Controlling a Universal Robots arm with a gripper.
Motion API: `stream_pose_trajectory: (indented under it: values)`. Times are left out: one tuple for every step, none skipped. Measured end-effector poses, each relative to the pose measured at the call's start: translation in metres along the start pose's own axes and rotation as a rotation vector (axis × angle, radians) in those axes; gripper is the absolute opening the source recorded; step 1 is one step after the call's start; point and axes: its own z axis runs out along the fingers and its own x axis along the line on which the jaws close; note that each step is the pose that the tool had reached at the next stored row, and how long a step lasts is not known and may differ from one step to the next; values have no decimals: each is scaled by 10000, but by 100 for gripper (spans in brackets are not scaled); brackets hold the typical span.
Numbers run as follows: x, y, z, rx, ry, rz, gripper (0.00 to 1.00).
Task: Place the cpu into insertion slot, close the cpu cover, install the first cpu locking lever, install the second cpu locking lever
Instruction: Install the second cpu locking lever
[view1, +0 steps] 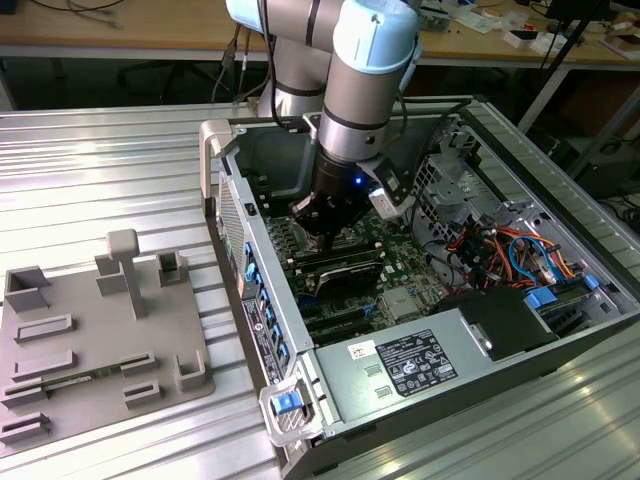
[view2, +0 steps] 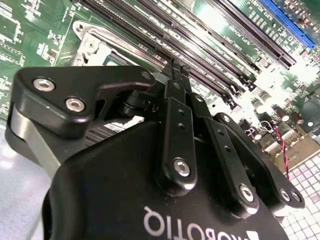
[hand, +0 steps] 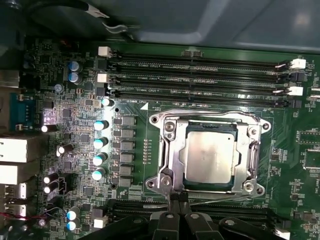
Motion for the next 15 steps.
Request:
stream_pose_trajectory:
  values:
    - [1,0,0,0,1,-2,11]
    - [1,0,0,-2,0,-2,11]
    - [1,0,0,-4,-1,-1,11]
    - [1,0,1,-5,-1,0,11]
    - [1,0,1,-7,-1,0,11]
    - [1,0,1,-8,-1,1,11]
    - [2,0,0,-8,-1,1,11]
    - [2,0,1,-10,-1,1,11]
    - [2,0,1,-11,-1,1,11]
    - [3,0,1,-12,-3,0,11]
    - [8,1,2,-13,-5,0,11]
    - [14,1,2,-13,-4,0,11]
    - [20,2,2,-12,-1,1,11]
    - [25,3,1,-11,0,0,11]
    - [31,4,1,-11,-1,0,11]
